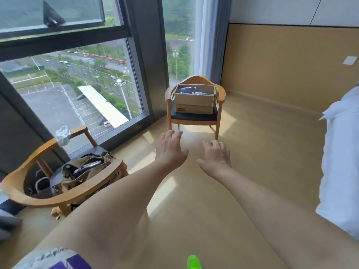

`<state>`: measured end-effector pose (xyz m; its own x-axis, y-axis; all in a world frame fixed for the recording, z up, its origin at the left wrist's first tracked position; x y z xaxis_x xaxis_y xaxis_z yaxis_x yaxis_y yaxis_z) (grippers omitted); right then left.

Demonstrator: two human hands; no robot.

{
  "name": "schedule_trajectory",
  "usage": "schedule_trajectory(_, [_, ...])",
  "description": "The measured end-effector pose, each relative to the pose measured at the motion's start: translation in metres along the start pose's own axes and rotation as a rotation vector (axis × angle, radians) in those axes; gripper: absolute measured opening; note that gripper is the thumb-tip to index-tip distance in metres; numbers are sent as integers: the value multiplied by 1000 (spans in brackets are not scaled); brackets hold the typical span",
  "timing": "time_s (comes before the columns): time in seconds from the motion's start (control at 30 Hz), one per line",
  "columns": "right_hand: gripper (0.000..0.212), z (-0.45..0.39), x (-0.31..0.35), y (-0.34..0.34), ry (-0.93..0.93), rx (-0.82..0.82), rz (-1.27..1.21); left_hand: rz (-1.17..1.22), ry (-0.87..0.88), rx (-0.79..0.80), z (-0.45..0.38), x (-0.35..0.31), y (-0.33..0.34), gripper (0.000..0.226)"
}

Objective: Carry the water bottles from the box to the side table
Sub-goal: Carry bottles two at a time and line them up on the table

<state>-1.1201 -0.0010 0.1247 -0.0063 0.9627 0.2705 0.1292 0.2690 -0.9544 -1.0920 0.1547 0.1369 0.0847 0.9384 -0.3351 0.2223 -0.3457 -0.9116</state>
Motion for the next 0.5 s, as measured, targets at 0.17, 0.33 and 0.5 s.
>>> schedule_trajectory(0.17, [48, -114, -7, 2, 19, 23, 1, 26, -18, -10, -111, 2, 24, 69])
schedule_trajectory(0.33, [58, -205, -2, 21, 41, 51, -27, 25, -15, 39, -195, 19, 57, 67])
schedule_trajectory(0.5, [56, -301, 3, 57, 60, 81, 18, 44, 15, 72, -295, 45, 95, 66])
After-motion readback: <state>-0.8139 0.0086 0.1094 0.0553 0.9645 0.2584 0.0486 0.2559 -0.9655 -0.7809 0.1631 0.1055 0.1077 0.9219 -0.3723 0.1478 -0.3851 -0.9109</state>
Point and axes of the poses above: each hand's wrist, its own z-axis away from the middle knuckle, its own y-axis out of the palm, x = y × z, the point moved 4 cm from there along -z, towards the middle knuckle, and after that the axes turned 2 degrees about -x, right-handed, at the moved point
